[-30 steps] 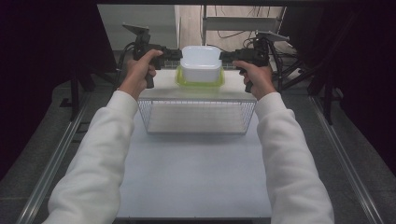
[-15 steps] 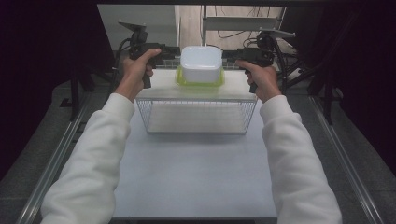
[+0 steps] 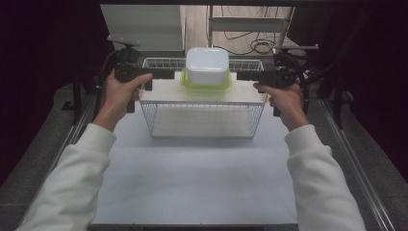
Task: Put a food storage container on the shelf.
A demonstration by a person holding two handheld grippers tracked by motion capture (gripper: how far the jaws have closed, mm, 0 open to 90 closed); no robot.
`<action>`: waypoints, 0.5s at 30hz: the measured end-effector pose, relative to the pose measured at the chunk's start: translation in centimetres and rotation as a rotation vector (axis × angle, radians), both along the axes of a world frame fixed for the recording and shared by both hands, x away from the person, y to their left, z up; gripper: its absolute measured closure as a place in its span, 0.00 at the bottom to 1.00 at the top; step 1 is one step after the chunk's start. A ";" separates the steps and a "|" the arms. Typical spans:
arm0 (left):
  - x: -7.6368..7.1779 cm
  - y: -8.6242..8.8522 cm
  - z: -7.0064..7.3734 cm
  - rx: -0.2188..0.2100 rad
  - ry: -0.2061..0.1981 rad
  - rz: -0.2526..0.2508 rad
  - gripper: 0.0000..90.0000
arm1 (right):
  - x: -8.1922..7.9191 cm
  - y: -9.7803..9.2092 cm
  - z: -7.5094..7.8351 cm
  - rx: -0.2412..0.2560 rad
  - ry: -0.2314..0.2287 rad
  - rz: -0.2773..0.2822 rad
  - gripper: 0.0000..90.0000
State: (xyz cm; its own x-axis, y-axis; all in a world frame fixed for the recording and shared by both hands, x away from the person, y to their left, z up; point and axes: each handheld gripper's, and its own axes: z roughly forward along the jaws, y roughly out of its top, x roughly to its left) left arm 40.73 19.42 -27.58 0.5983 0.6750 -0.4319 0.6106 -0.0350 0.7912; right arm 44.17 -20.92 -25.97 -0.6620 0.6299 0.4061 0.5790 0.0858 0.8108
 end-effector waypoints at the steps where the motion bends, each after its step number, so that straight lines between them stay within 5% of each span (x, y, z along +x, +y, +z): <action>1: -0.6 0.1 -0.3 0.015 -0.005 -0.010 0.34 | -0.5 -0.2 -0.2 -0.022 -0.010 0.004 0.49; 7: -3.5 0.1 -2.1 0.077 -0.032 -0.038 0.31 | -3.0 -0.9 -1.6 -0.147 -0.072 0.025 0.44; 15: -7.1 0.4 -6.0 0.121 -0.052 -0.045 0.30 | -5.9 -1.8 -5.2 -0.165 -0.100 0.052 0.40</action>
State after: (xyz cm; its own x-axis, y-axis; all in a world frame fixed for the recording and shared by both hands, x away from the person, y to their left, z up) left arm 33.64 19.81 -33.53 0.6486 0.6921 -0.3167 0.5648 -0.1588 0.8098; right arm 38.31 -22.70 -31.21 -0.7273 0.6464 0.2306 0.4875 0.2499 0.8366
